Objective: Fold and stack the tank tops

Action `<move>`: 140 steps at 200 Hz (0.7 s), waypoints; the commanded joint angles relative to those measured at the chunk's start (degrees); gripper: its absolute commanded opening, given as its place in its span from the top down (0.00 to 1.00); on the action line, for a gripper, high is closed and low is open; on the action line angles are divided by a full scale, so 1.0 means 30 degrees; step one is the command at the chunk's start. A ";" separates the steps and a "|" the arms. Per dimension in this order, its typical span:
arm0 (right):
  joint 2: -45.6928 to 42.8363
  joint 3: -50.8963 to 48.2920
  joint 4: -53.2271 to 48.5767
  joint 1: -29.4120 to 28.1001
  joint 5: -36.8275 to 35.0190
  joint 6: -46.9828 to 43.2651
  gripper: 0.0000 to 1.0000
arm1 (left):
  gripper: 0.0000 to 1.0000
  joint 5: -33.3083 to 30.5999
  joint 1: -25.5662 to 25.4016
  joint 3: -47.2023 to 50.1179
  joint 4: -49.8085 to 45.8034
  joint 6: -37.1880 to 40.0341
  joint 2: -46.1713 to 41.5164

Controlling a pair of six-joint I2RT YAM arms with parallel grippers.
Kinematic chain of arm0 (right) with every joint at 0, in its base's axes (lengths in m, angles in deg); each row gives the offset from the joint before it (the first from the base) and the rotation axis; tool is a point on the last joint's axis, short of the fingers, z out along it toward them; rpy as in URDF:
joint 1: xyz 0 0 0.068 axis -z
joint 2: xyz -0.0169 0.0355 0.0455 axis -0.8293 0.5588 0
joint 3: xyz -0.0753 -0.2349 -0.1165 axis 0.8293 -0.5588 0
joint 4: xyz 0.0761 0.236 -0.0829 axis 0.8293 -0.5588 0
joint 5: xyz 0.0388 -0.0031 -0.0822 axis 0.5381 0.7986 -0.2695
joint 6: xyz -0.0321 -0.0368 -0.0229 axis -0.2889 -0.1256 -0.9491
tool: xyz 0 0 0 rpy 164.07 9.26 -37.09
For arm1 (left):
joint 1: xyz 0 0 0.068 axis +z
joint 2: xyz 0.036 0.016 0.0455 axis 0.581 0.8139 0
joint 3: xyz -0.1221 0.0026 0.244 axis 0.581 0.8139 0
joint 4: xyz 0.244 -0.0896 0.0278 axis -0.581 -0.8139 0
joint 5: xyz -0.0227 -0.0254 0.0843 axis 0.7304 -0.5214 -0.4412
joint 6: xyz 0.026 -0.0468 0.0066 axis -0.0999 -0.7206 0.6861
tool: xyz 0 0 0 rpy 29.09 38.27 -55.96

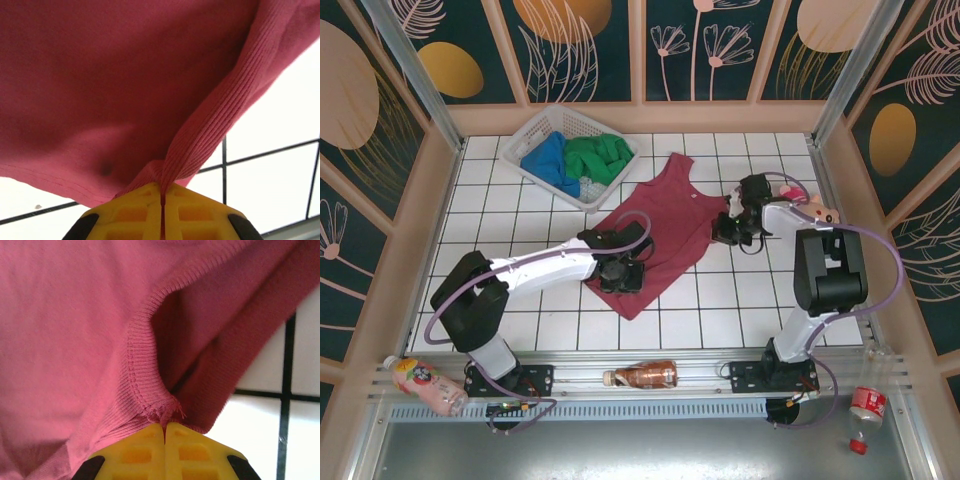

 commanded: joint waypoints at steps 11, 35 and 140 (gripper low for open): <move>0.0244 0.1304 0.0595 -0.0336 -0.0111 -0.0192 1.00 | 0.90 -0.0623 0.0497 0.0402 0.0054 0.0439 0.0272; 0.0670 0.1350 0.0833 -0.0582 -0.0270 -0.0132 0.99 | 0.87 -0.0738 0.0726 0.0669 0.0326 0.0425 0.0319; 0.2169 0.2637 0.1342 -0.1226 -0.1931 -0.0228 0.77 | 0.62 -0.3365 0.0976 0.0488 -0.0967 0.0611 0.1276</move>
